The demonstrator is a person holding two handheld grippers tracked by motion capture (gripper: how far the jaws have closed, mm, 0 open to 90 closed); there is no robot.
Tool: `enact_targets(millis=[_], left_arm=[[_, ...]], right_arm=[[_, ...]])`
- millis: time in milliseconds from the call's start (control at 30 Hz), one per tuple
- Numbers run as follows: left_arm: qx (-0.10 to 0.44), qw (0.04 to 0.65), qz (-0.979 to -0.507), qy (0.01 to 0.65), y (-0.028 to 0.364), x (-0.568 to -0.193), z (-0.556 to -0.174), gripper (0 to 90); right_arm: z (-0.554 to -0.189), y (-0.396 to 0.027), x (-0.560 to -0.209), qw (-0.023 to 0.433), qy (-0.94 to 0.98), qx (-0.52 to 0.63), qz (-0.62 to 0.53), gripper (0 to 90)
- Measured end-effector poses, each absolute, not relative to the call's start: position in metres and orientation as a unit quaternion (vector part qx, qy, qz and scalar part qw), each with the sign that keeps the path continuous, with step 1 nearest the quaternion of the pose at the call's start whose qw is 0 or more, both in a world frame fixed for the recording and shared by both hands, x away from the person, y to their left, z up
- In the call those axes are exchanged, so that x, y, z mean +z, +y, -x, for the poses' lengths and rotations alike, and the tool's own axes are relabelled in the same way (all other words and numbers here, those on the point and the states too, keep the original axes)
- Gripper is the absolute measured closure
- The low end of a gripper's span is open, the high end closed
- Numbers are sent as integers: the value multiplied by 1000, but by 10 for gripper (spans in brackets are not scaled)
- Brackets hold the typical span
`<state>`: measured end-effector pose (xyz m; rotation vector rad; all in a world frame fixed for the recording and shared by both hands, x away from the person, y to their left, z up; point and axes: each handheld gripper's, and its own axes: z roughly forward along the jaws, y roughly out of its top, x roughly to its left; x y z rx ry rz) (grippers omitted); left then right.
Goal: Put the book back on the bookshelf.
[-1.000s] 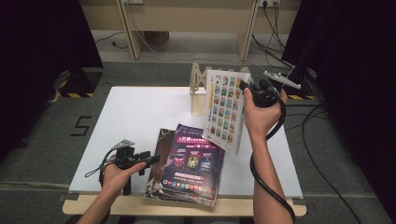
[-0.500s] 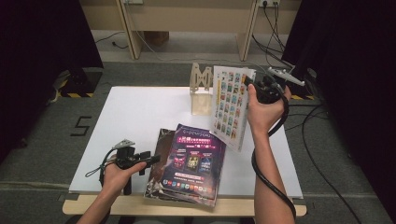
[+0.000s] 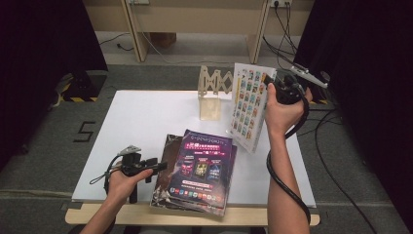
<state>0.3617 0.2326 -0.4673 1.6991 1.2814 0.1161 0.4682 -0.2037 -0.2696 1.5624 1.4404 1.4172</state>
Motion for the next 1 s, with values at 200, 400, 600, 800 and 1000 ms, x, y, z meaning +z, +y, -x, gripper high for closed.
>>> enact_targets(millis=[200,400,600,800,1000], left_arm=[[47,485,-698,526,232,-467,-362,412],[47,484,-698,526,233,-467,-361,412],[48,484,-698,526,233,-467,-362,412],[46,485,-698,525,232,-468,-362,412],[46,485,-699,524,231,-468,-362,412]], right_arm=[[-469,-212,-268,294,529,531,-593,745],[-471,-212,-268,302,530,525,-594,744],[-473,-213,-266,308,528,524,-593,745],[-477,-212,-263,323,533,513,-590,744],[-486,-207,-259,334,538,506,-585,745]])
